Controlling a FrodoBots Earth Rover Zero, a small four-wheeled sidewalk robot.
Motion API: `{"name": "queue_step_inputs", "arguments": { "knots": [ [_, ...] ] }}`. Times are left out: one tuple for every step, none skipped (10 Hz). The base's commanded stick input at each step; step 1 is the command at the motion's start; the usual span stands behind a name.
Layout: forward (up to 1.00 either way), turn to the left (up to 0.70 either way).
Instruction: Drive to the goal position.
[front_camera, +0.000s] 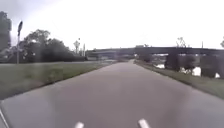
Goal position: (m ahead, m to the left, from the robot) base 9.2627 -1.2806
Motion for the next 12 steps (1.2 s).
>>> {"name": "queue_step_inputs", "arguments": {
  "knots": [
    [0.70,0.00],
    [0.70,0.00],
    [0.70,0.00],
    [0.70,0.00],
    [0.70,0.00],
    [0.70,0.00],
    [0.70,0.00],
    [0.70,0.00],
    [0.70,0.00],
    [0.70,0.00],
    [0.70,0.00],
    [0.70,0.00]
  ]
}}
